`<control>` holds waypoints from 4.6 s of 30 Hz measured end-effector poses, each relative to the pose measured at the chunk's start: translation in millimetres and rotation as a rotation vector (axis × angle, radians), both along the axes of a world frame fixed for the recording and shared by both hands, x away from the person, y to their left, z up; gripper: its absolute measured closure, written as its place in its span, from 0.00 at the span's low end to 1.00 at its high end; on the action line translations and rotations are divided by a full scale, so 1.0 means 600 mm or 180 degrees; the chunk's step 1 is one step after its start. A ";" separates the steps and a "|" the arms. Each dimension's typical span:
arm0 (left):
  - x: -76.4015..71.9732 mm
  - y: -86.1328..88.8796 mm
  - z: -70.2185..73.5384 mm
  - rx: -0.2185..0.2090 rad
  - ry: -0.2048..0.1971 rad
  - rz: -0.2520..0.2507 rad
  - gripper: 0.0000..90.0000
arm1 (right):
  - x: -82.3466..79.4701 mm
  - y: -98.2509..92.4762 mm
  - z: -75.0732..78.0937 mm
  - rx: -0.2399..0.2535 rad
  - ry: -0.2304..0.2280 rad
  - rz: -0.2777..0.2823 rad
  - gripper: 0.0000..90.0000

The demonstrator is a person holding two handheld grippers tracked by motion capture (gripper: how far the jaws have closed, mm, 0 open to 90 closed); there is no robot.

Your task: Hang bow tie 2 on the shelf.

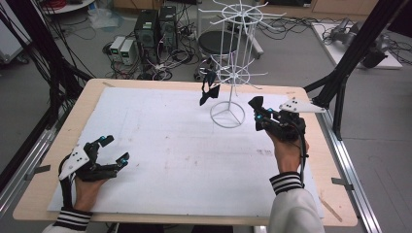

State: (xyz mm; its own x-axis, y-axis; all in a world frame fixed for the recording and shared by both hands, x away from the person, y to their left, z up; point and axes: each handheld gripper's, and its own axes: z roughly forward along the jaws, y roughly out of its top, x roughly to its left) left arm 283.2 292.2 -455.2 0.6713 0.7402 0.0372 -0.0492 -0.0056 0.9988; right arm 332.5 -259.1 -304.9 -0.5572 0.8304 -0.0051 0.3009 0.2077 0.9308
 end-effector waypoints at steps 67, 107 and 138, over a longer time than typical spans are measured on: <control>0.001 0.003 -0.001 -0.0048 0.0014 -0.0006 0.15 | 0.075 0.060 0.065 0.0025 -0.0313 -0.0107 0.85; 0.000 0.001 0.000 -0.0013 0.0004 0.0002 0.15 | 0.106 0.068 0.041 -0.0152 -0.0048 -0.0050 0.75; 0.001 0.002 -0.001 -0.0043 0.0012 0.0013 0.15 | 0.015 0.069 0.030 -0.0062 -0.0589 0.0352 0.01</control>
State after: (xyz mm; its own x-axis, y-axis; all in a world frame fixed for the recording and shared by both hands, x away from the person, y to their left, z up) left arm 283.5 293.4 -455.6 0.6684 0.7434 0.0247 -0.0454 0.0077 0.9989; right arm 341.2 -217.5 -287.2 -0.6329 0.7630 -0.1312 0.0998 0.2484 0.9635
